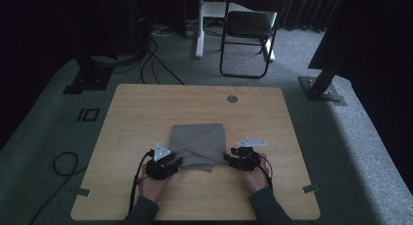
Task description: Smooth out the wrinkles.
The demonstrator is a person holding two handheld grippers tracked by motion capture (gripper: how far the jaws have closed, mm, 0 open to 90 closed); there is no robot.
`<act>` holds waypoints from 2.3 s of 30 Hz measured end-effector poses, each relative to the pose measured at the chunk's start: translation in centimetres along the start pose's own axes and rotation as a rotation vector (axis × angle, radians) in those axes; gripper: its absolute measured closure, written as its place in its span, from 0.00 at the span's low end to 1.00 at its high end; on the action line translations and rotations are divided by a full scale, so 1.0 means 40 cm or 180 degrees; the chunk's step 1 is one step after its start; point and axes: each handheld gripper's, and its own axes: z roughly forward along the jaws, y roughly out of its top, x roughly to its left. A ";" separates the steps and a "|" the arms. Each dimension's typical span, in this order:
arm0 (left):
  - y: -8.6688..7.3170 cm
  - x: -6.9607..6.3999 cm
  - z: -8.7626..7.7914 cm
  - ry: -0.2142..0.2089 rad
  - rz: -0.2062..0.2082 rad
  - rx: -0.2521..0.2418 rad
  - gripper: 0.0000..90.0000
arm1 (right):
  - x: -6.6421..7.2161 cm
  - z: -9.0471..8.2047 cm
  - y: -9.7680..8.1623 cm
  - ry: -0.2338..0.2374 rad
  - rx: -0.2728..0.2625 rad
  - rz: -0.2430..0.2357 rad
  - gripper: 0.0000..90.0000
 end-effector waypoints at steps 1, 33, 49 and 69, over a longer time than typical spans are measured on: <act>-0.003 0.004 -0.006 0.0039 -0.0016 -0.0002 0.67 | 0.001 -0.007 -0.006 0.0021 0.0018 -0.0010 0.65; -0.026 -0.001 -0.063 -0.0018 -0.0041 -0.0101 0.81 | 0.005 -0.051 -0.058 0.0129 0.0162 -0.0097 0.72; -0.041 0.049 -0.053 0.0107 -0.0058 -0.0161 0.67 | -0.041 -0.057 -0.064 -0.0119 0.0016 -0.0048 0.53; -0.052 0.204 -0.039 0.0639 -0.0373 -0.0146 0.63 | -0.125 -0.051 -0.087 -0.0755 0.0008 -0.0095 0.49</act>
